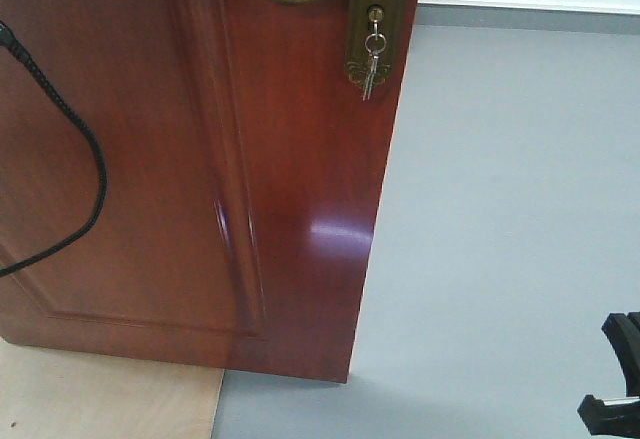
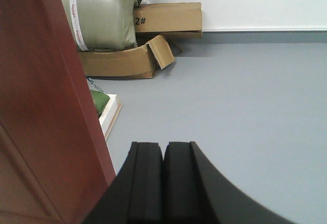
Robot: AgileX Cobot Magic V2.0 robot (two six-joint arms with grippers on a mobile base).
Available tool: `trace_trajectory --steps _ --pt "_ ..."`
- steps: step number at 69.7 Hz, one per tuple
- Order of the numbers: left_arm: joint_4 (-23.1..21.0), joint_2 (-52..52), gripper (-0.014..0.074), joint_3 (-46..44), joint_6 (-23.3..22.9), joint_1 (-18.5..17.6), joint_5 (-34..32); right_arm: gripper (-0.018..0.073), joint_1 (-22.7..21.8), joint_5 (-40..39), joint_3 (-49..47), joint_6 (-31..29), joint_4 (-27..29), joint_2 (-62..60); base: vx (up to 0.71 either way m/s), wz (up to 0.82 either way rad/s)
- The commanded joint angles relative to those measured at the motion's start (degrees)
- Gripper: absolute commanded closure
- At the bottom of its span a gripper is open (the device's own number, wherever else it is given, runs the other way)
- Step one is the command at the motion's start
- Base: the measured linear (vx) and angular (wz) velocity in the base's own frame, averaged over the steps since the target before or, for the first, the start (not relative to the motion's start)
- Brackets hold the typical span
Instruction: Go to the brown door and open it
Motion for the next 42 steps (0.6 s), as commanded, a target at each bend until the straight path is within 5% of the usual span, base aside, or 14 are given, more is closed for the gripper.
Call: trace_trajectory --steps 1,42 --pt "-6.4 -1.8 0.0580 -1.7 0.1 -0.3 0.7 0.0559 0.1 -4.6 0.1 -0.7 -0.3 -0.9 0.04 0.01" --pt "-6.4 -1.8 0.0580 -1.7 0.1 -0.3 0.7 0.0559 0.1 -4.6 0.1 -0.7 -0.3 -0.9 0.02 0.01"
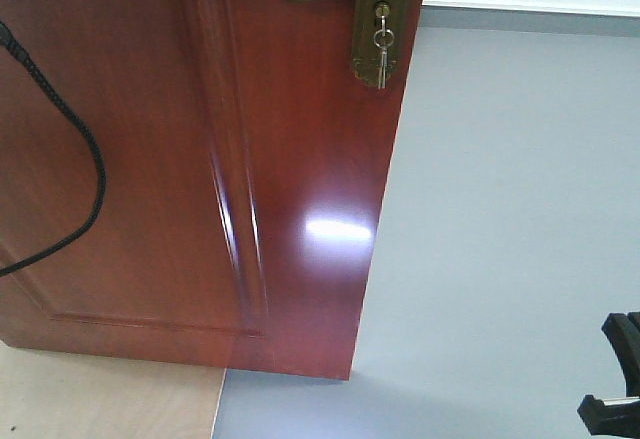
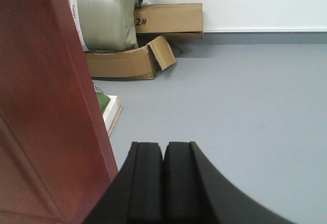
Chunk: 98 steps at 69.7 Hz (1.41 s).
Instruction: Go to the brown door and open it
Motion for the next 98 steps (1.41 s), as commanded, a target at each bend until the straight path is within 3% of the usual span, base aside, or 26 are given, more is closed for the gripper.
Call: trace_trajectory --steps 1,36,41,48,55,64,71,77,79,83,88,98 --pt "-6.4 -1.8 0.0580 -1.7 0.1 -0.3 0.7 0.0559 0.1 -4.6 0.1 -0.7 -0.3 -0.9 0.00 0.00" --pt "-6.3 -1.5 0.0580 -1.7 0.1 -0.3 0.6 0.0559 0.1 -4.6 0.1 -0.7 -0.3 -0.9 0.00 0.00" --pt "-3.4 -1.5 0.0580 -1.9 0.1 -0.3 -0.3 0.0559 0.1 -4.6 0.1 -0.7 -0.3 -0.9 0.00 0.00" --pt "7.6 -1.5 0.0580 -3.7 -2.0 -0.3 -0.3 0.0559 0.1 -4.6 0.1 -0.7 -0.3 -0.9 0.00 0.00" --pt "26.2 -1.5 0.0580 -6.6 -9.7 -1.3 -1.1 0.0559 0.1 -4.7 0.1 -0.7 -0.3 -0.9 0.00 0.00" --pt "52.0 -1.5 0.0580 -10.6 -28.9 -2.9 -3.5 0.0559 0.1 -4.6 0.1 -0.7 -0.3 -0.9 0.00 0.00" --pt "72.0 -1.5 0.0580 -12.7 -49.3 -3.2 -5.8 0.0559 0.1 -4.6 0.1 -0.7 -0.3 -0.9 0.00 0.00" --pt "86.3 -1.5 0.0580 -13.4 -64.3 -3.1 -6.6 0.0559 0.1 -4.6 0.1 -0.7 -0.3 -0.9 0.00 0.00" --pt "90.4 -1.5 0.0580 -13.5 -67.4 -3.1 -6.8 0.0559 0.1 -4.6 0.1 -0.7 -0.3 -0.9 0.00 0.00" --pt "96.8 -1.5 0.0580 -13.5 -74.8 -3.1 -7.0 0.0559 0.1 -4.6 0.1 -0.7 -0.3 -0.9 0.00 0.00" --pt "102.6 -1.4 0.0580 -13.4 -79.8 -3.1 -7.0 0.0559 0.1 -4.6 0.1 -0.7 -0.3 -0.9 0.00 0.00" --pt "104.2 -1.4 0.0580 -13.4 -81.0 -3.1 -8.5 0.0559 0.1 -4.6 0.1 -0.7 -0.3 -0.9 0.00 0.00"
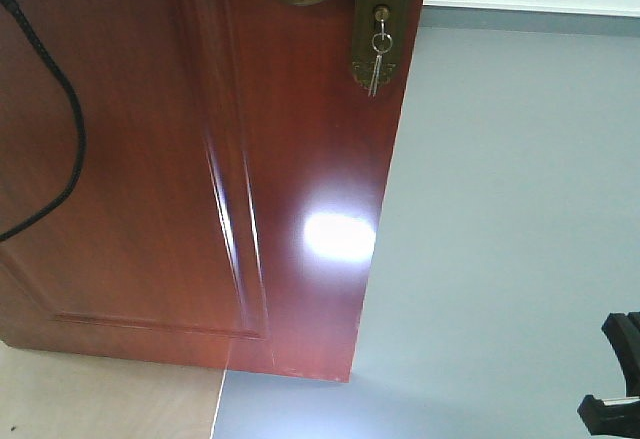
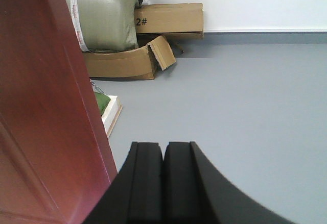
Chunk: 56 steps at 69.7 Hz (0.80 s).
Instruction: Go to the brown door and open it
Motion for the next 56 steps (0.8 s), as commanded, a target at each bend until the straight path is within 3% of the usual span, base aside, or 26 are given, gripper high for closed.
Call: trace_trajectory --steps 1,20,35,56 --pt "2.2 -1.6 0.0580 -1.9 -2.2 -0.1 -6.6 0.0559 0.1 -4.6 0.1 -0.7 -0.3 -0.9 0.00 0.00" --pt "2.2 -6.7 0.0580 6.9 -2.2 -0.1 -12.4 0.0559 0.1 -4.6 0.1 -0.7 -0.3 -0.9 0.00 0.00" --pt "2.1 -20.2 0.0580 28.1 -2.8 0.5 -19.9 0.0559 0.1 -4.6 0.1 -0.7 -0.3 -0.9 0.00 0.00" --pt "2.1 -45.1 0.0580 57.9 -5.2 8.2 -22.8 0.0559 0.1 -4.6 0.1 -0.7 -0.3 -0.9 0.00 0.00"
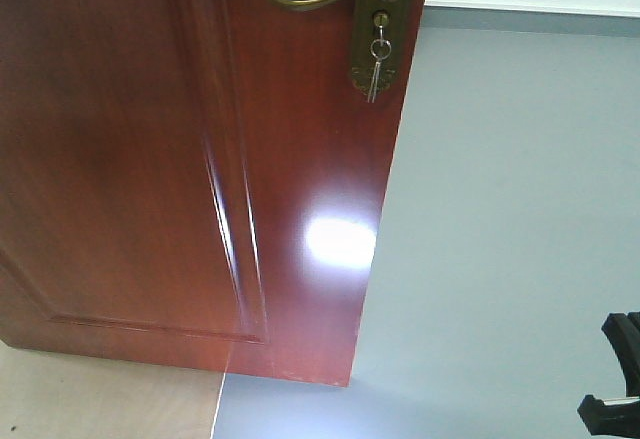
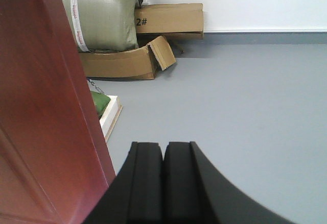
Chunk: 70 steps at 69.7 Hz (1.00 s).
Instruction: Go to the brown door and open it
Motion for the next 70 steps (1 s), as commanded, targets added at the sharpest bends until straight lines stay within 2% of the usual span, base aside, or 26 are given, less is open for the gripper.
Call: trace_trajectory --steps 1,14,23,33,39,70 --pt "0.5 -7.2 0.0580 5.4 -1.0 1.9 -5.3 0.0559 0.1 -4.6 0.1 -0.7 -0.3 -0.9 0.00 0.00" --pt "0.5 -23.2 0.0580 21.4 -2.9 6.4 -5.3 0.0559 0.1 -4.6 0.1 -0.7 -0.3 -0.9 0.00 0.00" --pt "0.5 -33.8 0.0580 31.0 -8.0 7.4 -5.3 0.0559 0.1 -4.6 0.1 -0.7 -0.3 -0.9 0.00 0.00" --pt "0.4 -41.7 0.0580 38.5 -9.0 7.4 -5.4 0.0559 0.1 -4.6 0.1 -0.7 -0.3 -0.9 0.00 0.00" --pt "0.4 -45.0 0.0580 38.5 -9.2 7.4 0.0 0.0559 0.1 -4.6 0.1 -0.7 -0.3 -0.9 0.00 0.00" --pt "0.4 -44.7 0.0580 38.6 -9.2 7.4 0.0 0.0559 0.1 -4.6 0.1 -0.7 -0.3 -0.9 0.00 0.00"
